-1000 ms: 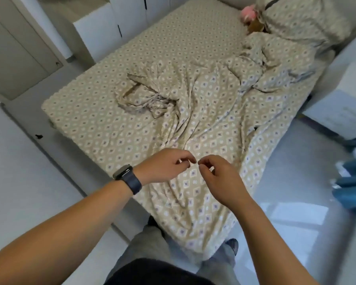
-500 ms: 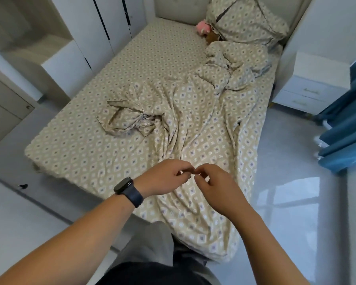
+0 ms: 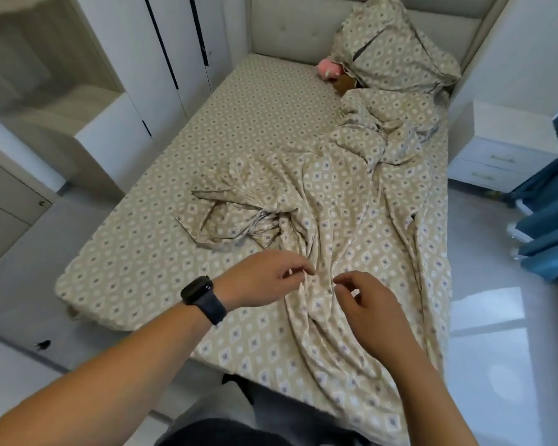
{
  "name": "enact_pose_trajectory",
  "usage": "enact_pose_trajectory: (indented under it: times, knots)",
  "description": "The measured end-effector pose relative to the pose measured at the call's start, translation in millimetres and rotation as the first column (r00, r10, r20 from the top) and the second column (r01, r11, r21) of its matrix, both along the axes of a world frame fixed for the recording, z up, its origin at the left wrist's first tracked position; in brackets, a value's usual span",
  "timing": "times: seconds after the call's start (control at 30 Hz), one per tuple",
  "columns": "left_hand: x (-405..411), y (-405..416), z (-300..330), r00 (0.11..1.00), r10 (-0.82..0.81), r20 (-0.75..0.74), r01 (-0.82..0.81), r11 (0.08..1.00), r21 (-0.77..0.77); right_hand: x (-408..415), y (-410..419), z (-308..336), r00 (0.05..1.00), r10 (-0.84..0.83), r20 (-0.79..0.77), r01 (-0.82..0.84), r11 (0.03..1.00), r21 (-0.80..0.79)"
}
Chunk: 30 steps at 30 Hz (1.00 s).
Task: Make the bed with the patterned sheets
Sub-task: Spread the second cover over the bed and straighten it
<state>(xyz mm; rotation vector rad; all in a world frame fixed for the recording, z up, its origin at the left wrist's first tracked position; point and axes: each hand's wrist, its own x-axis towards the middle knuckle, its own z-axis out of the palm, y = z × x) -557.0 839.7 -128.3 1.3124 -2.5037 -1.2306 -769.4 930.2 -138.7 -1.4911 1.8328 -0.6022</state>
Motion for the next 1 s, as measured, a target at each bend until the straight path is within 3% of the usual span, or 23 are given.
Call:
enact_pose_trajectory:
  times: [0.3,0.53,0.7,0.77,0.83,0.9,1.0]
  knots:
    - [153,-27,-15,0.991,0.057,0.118,-0.069,0.993,0.101,121,-31,8,0.994,0.110,-0.012,-0.110,0.993,0.044]
    - [192,-35,11,0.961,0.273,-0.052,-0.266,0.957,0.112,184,-96,7,0.947,0.311,-0.080,-0.312,0.950,0.000]
    - [290,-72,12,0.928,0.371,0.009,-0.371,0.928,0.002,247,-130,16,0.938,0.337,-0.075,-0.340,0.940,-0.023]
    - [323,-80,3,0.899,0.438,-0.024,-0.438,0.899,0.024,272,-144,9,0.931,0.351,-0.104,-0.353,0.936,0.001]
    - [351,-90,-8,0.912,0.411,-0.018,-0.408,0.909,0.086,304,-161,1,0.945,0.307,-0.116,-0.310,0.951,-0.005]
    - [380,-105,-17,0.962,0.271,0.027,-0.272,0.956,0.106,340,-179,-5,0.963,0.242,-0.119,-0.247,0.969,-0.025]
    - [435,-143,-20,0.988,0.145,0.051,-0.148,0.987,0.057,416,-198,-11,0.978,0.178,-0.108,-0.179,0.984,-0.004]
